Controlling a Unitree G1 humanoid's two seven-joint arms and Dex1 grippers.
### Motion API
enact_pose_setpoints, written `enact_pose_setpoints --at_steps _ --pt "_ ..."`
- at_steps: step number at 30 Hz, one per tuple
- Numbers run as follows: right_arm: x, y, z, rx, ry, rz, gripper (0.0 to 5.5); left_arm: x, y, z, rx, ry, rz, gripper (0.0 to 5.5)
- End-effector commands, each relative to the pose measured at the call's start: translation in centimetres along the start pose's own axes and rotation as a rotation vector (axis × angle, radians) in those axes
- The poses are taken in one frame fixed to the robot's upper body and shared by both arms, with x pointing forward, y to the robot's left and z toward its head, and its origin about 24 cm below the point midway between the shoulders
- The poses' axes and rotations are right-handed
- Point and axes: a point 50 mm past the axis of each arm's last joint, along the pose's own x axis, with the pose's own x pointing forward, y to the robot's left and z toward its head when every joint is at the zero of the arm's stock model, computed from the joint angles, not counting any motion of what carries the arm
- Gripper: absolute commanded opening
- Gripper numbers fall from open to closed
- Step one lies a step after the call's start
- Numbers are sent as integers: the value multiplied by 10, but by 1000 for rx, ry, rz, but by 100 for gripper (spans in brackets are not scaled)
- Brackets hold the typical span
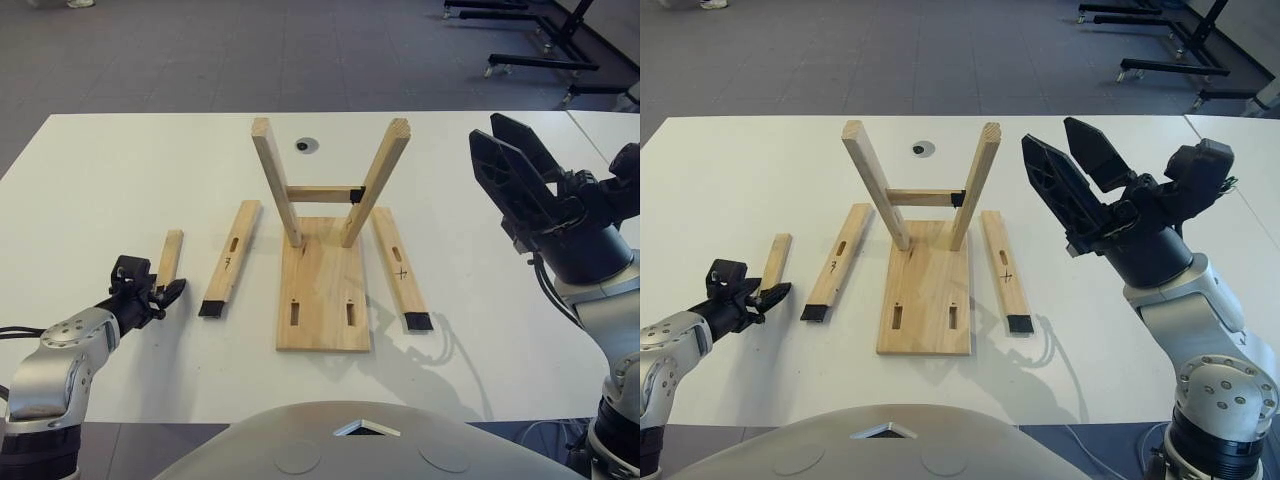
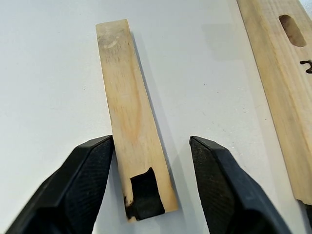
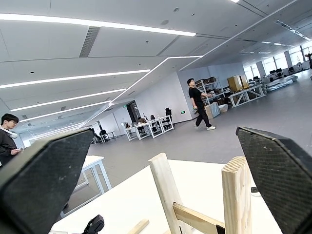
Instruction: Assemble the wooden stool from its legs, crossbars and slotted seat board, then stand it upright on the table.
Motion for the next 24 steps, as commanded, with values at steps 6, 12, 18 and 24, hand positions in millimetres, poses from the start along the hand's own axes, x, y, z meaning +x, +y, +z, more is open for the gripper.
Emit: enact_pose_setpoints --at_steps 6,12,18,24 --pt "11 2 1 26 -1 46 536 9 -15 -28 40 153 -74 134" --pt "16 0 6 7 -8 62 536 20 -15 -27 54 109 -71 127" --pt "19 -2 8 6 -28 73 536 35 -8 -11 82 -30 17 127" --pt "31 -9 14 -6 -39 110 536 42 -12 61 125 -364 89 127"
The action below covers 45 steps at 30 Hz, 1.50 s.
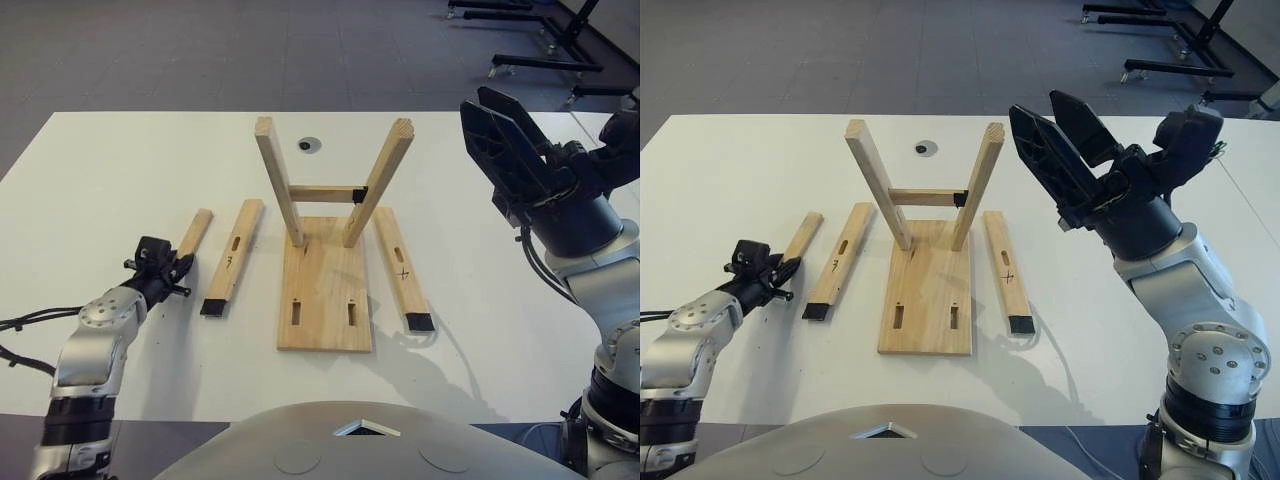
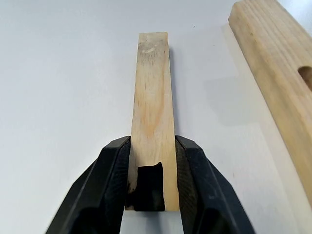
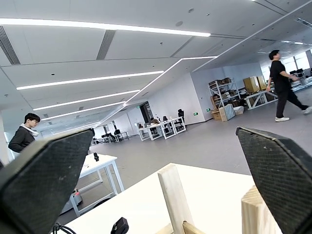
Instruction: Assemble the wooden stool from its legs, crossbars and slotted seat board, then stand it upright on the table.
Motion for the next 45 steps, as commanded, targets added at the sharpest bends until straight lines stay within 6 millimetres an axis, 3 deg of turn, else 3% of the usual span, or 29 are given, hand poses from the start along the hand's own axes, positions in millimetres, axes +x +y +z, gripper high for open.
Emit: enact_pose_setpoints --at_steps 1,4,6,8,10,14,18,23,27,45 --pt "7 -2 4 -23 -6 31 536 5 0 30 36 -157 36 127" --pt "11 -3 5 -30 -7 46 536 3 -4 54 35 -337 60 127" --pt "13 -4 8 -35 -26 39 536 -4 -8 93 75 -569 78 127" --pt "19 -4 13 -17 -59 45 536 -20 -20 140 160 -861 51 127" --pt "28 -2 15 18 -79 65 536 -37 -33 173 280 -1066 4 127" --pt "53 10 4 89 -75 114 536 -55 -67 205 509 -1301 -127 127" --pt "77 27 -10 116 -29 211 536 -55 -95 206 658 -1344 -322 127" --pt "94 32 -16 102 -55 249 536 -54 -104 199 660 -1334 -431 127" --pt "96 33 -15 79 -74 268 536 -53 -111 192 646 -1311 -504 127" --pt "89 39 -13 119 -84 366 248 -47 -104 188 579 -1295 -469 127"
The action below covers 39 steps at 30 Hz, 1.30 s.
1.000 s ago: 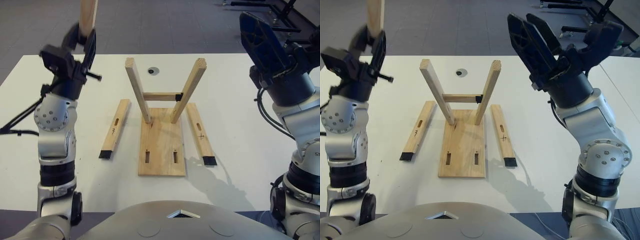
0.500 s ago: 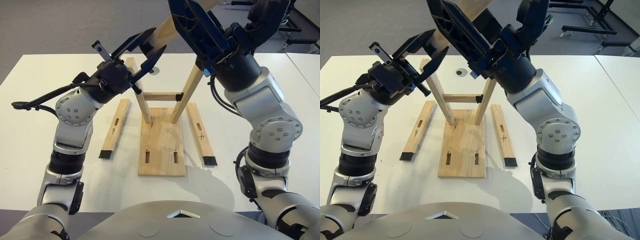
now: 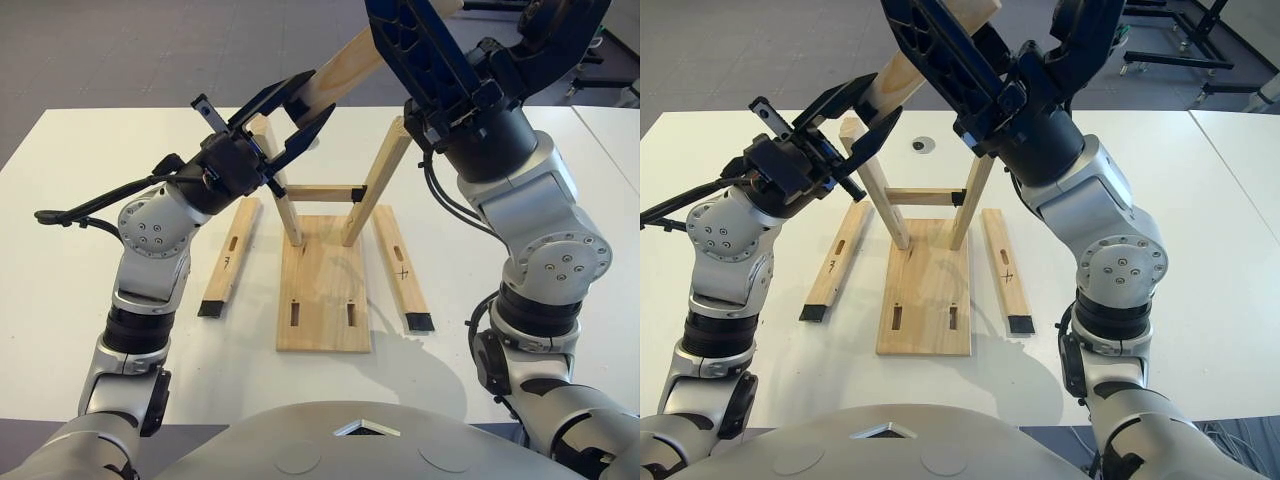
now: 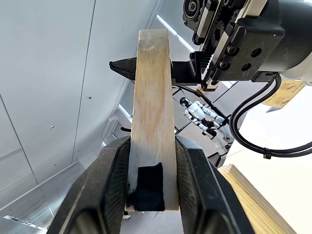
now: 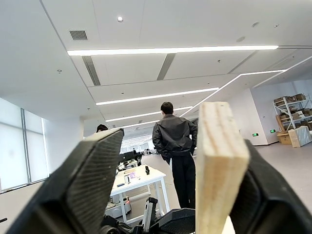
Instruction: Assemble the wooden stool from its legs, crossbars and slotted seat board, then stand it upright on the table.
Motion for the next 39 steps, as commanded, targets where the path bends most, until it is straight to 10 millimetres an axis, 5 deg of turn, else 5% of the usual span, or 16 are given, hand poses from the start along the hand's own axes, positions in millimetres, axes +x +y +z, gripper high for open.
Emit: enact_pose_setpoints --at_steps 1,11,23,29,32,39 --pt "1 4 -3 19 13 32 237 -3 3 -3 -16 10 31 127" --pt "-2 7 -7 8 -8 -12 85 -4 3 -11 -61 27 5 127" --pt "1 -1 -5 -25 8 -3 58 -12 3 -11 -132 68 21 127" --pt "4 -2 -5 -43 3 -3 38 -15 5 -13 -138 94 55 232" --pt "0 -9 9 -113 -54 -71 38 -17 6 -15 -128 109 64 260" --pt "-41 -23 83 -327 -284 -381 38 -37 25 -18 -41 190 240 264"
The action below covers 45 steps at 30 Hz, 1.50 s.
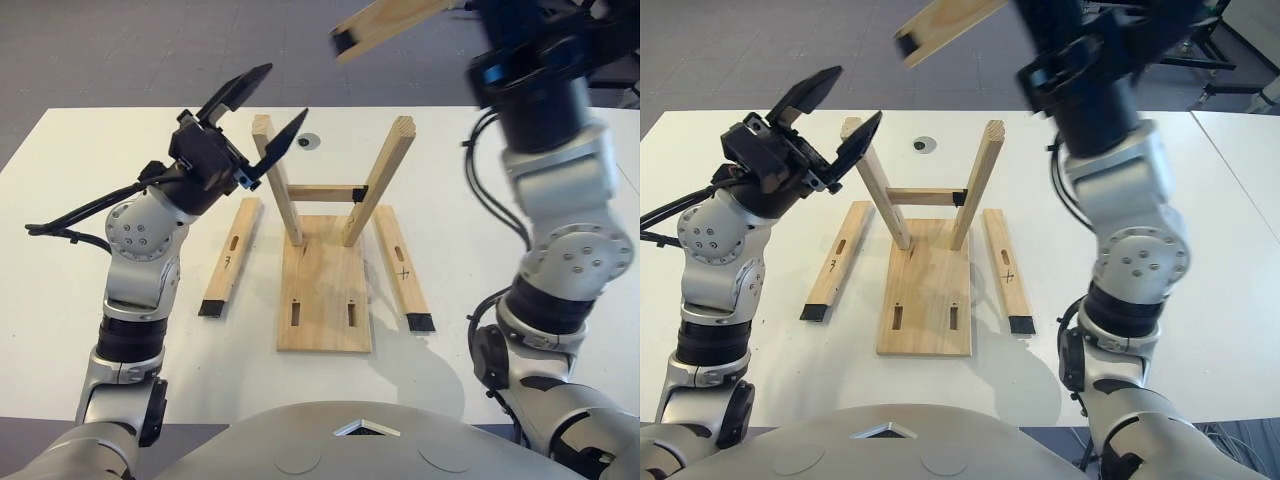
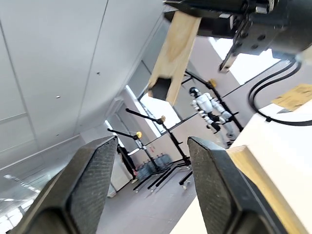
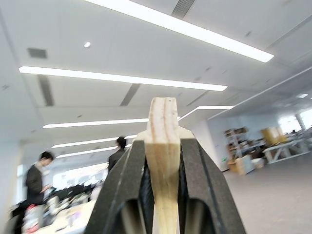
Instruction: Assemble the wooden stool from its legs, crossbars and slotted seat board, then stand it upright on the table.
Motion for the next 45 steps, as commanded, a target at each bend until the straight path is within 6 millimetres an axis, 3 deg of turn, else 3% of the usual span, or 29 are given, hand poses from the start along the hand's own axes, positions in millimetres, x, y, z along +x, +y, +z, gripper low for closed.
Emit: enact_pose_setpoints --at_steps 1,4,7,11,13,19,24,30,45 --pt "-10 -11 32 -148 -56 -149 38 -12 21 -6 56 82 156 264" --pt "-38 -39 30 -252 46 -391 38 -21 37 -8 91 151 275 264" --pt "-74 -67 -1 -277 215 -684 38 -34 45 -8 108 225 386 264" --pt "-119 -57 -65 -196 471 -803 38 -53 47 -14 101 358 464 264" --pt "-132 -54 -79 -163 531 -835 38 -56 47 -18 69 398 486 264" --pt "-152 -33 -86 -199 674 -803 38 -52 40 -15 43 422 480 264" --pt "-153 -23 -93 -264 753 -708 38 -52 39 -12 22 425 465 264" --pt "-143 -19 -96 -269 699 -655 38 -49 38 -11 30 413 453 264" --pt "-162 -33 -110 -288 767 -704 38 -50 36 -13 39 425 439 264"
